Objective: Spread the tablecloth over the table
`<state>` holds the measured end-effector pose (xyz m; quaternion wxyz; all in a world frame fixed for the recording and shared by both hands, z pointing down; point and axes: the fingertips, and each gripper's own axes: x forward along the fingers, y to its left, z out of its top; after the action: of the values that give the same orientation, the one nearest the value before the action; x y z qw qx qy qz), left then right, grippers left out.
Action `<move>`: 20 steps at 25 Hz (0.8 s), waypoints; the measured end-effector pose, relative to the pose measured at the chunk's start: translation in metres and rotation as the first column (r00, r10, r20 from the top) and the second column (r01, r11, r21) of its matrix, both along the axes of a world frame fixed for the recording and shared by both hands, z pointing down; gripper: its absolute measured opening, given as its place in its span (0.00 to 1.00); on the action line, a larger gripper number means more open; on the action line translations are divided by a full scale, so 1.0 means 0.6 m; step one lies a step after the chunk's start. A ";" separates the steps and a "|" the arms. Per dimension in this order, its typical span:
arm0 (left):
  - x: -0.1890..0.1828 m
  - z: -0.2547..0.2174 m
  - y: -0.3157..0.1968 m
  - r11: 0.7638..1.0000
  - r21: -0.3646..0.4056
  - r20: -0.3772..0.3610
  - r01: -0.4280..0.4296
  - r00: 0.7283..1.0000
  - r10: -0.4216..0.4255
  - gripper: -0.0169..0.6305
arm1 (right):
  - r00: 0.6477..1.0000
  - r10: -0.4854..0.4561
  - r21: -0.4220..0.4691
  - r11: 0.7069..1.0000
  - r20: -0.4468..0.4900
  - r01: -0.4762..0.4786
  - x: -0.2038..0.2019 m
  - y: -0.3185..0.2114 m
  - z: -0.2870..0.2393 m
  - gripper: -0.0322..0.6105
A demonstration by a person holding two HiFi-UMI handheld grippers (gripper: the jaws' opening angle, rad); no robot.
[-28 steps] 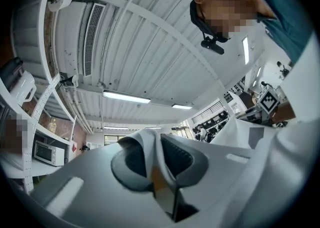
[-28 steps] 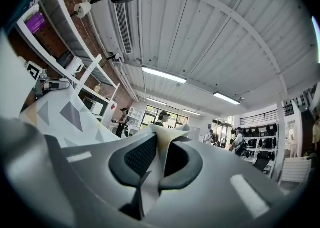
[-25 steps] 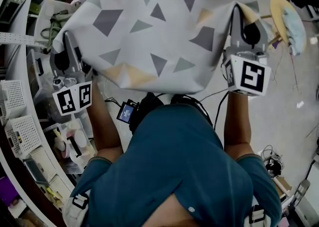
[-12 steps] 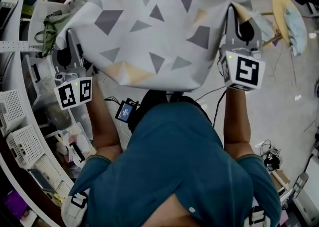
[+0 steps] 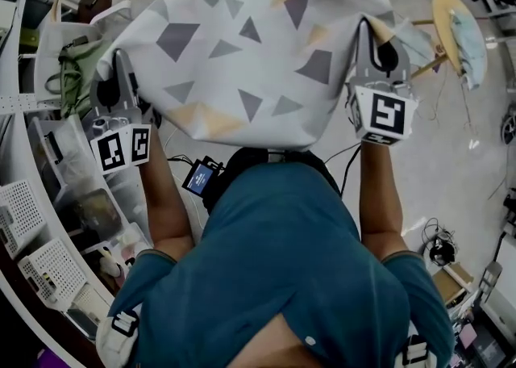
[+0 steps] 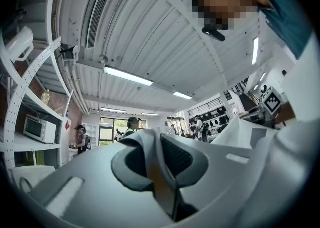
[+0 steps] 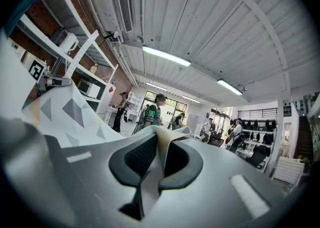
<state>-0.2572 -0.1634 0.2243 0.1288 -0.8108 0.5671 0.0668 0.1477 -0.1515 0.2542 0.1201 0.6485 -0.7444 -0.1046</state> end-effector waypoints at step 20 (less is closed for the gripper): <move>0.026 0.099 -0.166 0.990 -0.139 0.047 0.034 0.999 -0.028 0.09 | 0.999 -0.017 -0.124 0.992 0.041 0.022 0.039 -0.167 0.139 0.09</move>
<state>-0.2419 -0.2629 0.2837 0.0855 -0.8102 0.5798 0.0066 0.1713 -0.2519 0.3377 0.1446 0.6345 -0.7579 -0.0461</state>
